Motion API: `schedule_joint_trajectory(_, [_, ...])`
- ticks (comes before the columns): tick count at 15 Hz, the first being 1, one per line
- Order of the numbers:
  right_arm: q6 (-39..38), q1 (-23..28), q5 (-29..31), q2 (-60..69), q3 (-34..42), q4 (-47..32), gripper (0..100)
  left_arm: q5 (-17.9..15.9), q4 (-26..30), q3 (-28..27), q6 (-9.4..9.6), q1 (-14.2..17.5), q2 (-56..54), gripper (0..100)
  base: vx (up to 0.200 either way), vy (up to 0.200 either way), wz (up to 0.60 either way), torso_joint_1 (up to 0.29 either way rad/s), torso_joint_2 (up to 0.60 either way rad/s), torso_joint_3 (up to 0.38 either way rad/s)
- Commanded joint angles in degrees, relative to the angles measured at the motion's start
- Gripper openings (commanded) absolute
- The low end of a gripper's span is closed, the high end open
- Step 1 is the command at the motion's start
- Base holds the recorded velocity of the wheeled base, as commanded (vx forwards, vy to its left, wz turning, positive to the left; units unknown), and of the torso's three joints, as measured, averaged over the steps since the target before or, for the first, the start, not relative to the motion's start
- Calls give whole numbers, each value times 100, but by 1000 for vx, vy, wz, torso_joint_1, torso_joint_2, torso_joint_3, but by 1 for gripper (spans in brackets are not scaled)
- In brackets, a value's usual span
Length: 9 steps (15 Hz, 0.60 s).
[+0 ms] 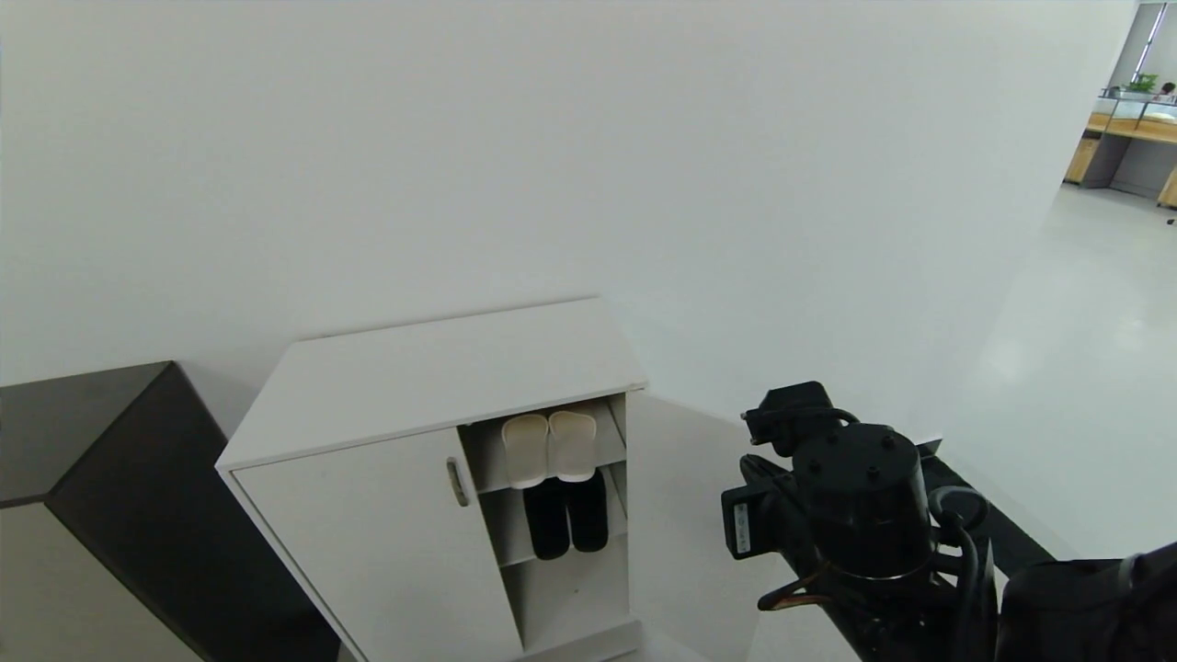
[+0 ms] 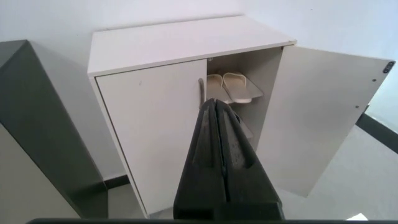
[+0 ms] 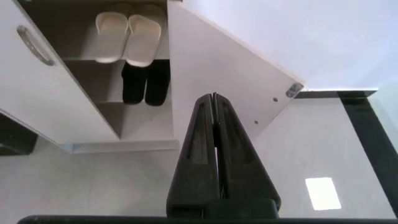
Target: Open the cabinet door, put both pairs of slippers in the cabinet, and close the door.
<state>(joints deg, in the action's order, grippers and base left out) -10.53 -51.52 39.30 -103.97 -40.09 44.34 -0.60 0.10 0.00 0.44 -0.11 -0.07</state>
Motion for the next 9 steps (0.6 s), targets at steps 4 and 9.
schedule_joint_trajectory(4, [-1, 555, -423, -44, -508, -57, 0, -2, -1, 0, 0, 2, 7, 0, -50, 0, 0, 1, 1, 1])
schedule_joint_trajectory(9, [-1, 1197, -801, -343, -842, -224, 0, -2, -1, 0, 9, 2, 7, 0, -120, 0, 0, 2, 1, 1])
